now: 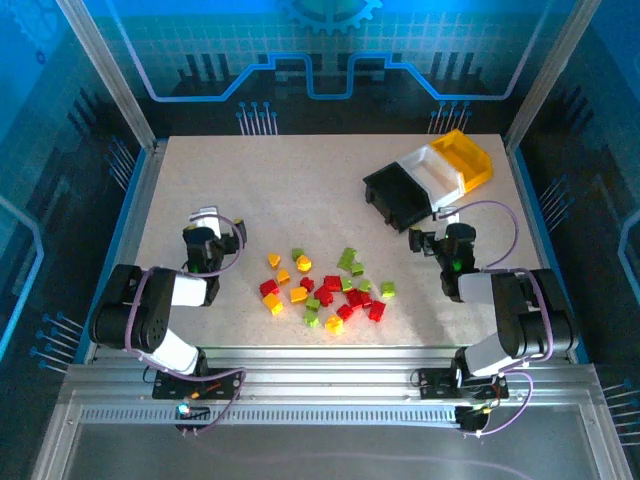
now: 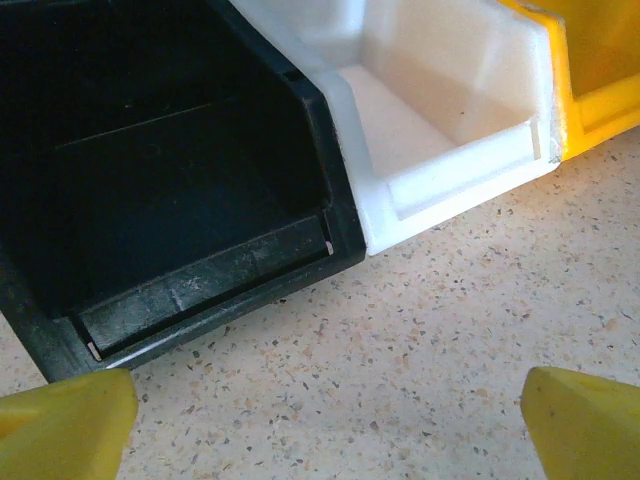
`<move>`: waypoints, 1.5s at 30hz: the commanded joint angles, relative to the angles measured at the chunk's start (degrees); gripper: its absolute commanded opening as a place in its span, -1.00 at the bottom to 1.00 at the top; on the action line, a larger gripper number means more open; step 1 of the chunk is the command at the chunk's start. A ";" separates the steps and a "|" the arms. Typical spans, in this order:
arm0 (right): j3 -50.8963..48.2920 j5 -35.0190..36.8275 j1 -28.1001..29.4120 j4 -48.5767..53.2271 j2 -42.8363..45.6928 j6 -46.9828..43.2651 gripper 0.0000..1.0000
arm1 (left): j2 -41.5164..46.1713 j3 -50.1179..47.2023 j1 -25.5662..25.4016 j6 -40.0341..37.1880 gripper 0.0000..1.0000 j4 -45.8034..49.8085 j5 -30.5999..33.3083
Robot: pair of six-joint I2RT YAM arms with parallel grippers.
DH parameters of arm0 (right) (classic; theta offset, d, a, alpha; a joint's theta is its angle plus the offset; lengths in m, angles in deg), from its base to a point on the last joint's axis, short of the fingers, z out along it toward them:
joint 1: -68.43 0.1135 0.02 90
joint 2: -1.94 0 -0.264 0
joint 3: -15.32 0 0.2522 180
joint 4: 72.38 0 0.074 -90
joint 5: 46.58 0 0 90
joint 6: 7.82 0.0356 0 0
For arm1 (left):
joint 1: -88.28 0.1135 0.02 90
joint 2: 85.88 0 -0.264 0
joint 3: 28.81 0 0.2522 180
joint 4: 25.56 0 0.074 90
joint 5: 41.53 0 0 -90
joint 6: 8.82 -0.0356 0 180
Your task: Sort the legos into containers by color
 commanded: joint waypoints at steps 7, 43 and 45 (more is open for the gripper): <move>0.95 0.87 0.52 -2.65 0.05 -1.07 1.00 | -0.57 0.16 0.59 -0.74 0.98 -2.57 -1.05; 8.93 4.36 0.22 18.33 8.58 1.57 1.00 | 12.93 5.36 0.21 0.41 0.98 17.19 2.74; 10.21 6.46 0.85 21.57 10.23 3.05 1.00 | 16.17 7.70 0.20 3.30 0.98 22.00 4.67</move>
